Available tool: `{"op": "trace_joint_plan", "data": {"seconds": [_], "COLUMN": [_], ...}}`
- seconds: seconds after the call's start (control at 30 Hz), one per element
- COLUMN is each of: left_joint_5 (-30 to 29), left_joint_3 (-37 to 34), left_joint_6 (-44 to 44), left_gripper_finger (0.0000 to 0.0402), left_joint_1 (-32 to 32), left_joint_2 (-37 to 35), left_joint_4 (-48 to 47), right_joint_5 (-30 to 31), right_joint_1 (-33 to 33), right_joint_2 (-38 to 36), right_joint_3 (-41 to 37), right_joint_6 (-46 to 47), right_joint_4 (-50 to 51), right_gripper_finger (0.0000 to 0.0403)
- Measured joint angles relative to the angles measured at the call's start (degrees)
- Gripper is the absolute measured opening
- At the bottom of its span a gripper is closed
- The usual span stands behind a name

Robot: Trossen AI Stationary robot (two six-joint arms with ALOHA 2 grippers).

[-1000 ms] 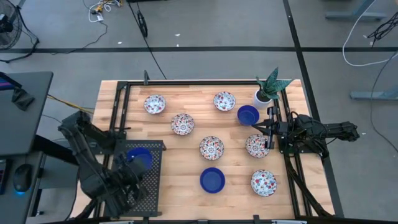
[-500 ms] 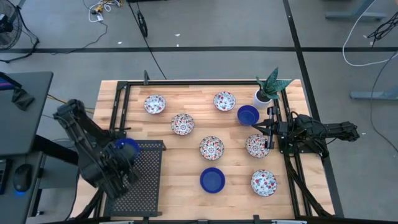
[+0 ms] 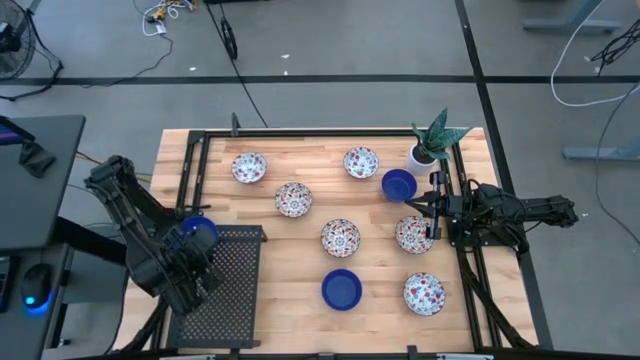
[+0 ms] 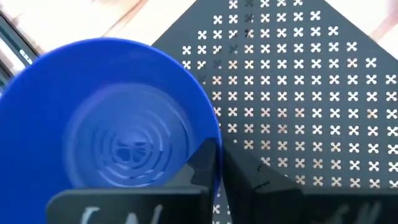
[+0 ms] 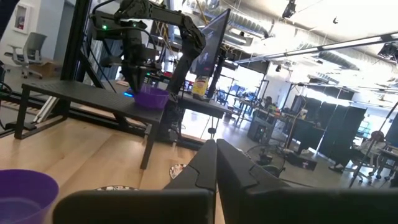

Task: Pick & Place Mini bowls

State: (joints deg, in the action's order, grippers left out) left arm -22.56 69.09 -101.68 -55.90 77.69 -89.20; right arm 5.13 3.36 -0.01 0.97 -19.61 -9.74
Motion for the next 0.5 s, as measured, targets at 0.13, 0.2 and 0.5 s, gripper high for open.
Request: {"op": "trace_joint_plan", "data": {"seconds": [0.13, 0.2, 0.5], "left_joint_5": [1.37, 2.09, 3.22], "left_joint_3": [-0.07, -0.09, 0.08], "left_joint_6": [0.24, 0.27, 0.31], "left_gripper_finger": [0.0041, 0.0048, 0.0089], "left_joint_1": [0.01, 0.00, 0.00], "left_joint_2": [0.09, 0.09, -0.44], "left_joint_4": [1.55, 2.28, 2.57], "right_joint_5": [0.00, 0.00, -0.01], "right_joint_1": [0.01, 0.02, 0.01], "right_joint_2": [0.00, 0.00, 0.00], "right_joint_3": [0.02, 0.02, 0.01], "right_joint_6": [0.01, 0.01, 0.01], "right_joint_4": [-0.02, -0.02, -0.04], "right_gripper_finger": [0.0009, 0.0009, 0.0009]}}
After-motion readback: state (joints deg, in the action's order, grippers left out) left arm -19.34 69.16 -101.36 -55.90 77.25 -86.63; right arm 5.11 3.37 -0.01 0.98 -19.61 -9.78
